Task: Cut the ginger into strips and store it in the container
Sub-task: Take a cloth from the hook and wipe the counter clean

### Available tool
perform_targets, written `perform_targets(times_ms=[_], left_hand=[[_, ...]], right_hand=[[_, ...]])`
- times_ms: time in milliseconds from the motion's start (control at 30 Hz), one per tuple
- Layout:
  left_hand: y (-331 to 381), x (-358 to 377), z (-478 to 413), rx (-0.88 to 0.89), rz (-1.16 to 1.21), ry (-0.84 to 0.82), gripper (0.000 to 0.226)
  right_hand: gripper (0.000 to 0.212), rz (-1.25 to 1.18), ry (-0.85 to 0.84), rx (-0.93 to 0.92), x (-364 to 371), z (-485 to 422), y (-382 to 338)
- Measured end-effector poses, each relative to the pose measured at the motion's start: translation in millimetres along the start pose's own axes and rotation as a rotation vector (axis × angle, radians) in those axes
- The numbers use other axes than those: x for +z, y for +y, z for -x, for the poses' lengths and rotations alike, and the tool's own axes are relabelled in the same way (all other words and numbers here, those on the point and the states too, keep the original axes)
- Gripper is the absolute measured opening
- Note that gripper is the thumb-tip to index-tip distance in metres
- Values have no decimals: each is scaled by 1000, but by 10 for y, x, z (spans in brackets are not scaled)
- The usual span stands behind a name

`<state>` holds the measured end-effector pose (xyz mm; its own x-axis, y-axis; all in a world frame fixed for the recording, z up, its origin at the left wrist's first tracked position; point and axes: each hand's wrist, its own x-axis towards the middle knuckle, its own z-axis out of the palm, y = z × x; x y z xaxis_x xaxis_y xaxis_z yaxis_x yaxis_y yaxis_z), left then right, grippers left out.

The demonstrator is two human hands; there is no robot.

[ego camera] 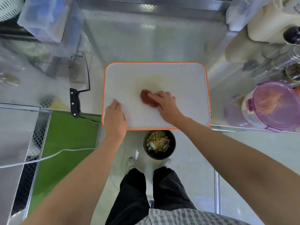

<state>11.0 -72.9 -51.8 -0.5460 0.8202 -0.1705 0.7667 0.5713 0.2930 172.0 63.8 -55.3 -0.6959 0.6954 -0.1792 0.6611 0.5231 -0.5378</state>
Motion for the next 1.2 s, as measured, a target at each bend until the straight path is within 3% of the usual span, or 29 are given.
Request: perform_targets(times_ms=[100, 133, 267, 333, 433, 533, 600, 767, 867, 900, 1000, 1033, 1133, 1200], left_hand=[[-65, -41, -18, 35, 43, 20, 45], [-83, -45, -13, 55, 58, 25, 45], [-144, -12, 27, 67, 68, 10, 45], [-157, 1, 52, 50, 52, 20, 44], [-180, -9, 75, 11, -52, 55, 44], [-240, -48, 103, -62, -65, 69, 39], [-315, -40, 119, -43, -24, 73, 39], [-421, -59, 109, 53, -104, -20, 52], [-378, -75, 109, 35, -113, -24, 54], [-365, -81, 110, 25, -115, -29, 53], [-330, -81, 122, 9, -132, -42, 53], [-323, -83, 127, 9, -144, -42, 53], [-307, -83, 126, -1, -166, -55, 58], [-306, -81, 127, -12, -165, -58, 59]], right_hand=[[53, -78, -242, -267, 81, 258, 0], [54, -114, -236, -255, 48, 220, 35], [60, -106, 92, 87, 46, -114, -67], [56, -35, 11, -44, 193, 6, -241], [50, -135, -176, -197, 137, 104, -247], [56, -184, 19, -5, 32, -213, -169], [56, -91, 45, 43, 110, -301, -281], [45, -153, -221, -271, 284, 81, -468], [35, -206, -481, -247, 49, 171, -435], [35, -240, -445, -201, 5, 122, -426], [48, -158, -84, -170, 44, 13, -458], [50, -141, -85, -205, 135, 35, -486], [39, -214, -318, -277, 205, 255, -589], [40, -275, -257, -203, 199, 294, -497]])
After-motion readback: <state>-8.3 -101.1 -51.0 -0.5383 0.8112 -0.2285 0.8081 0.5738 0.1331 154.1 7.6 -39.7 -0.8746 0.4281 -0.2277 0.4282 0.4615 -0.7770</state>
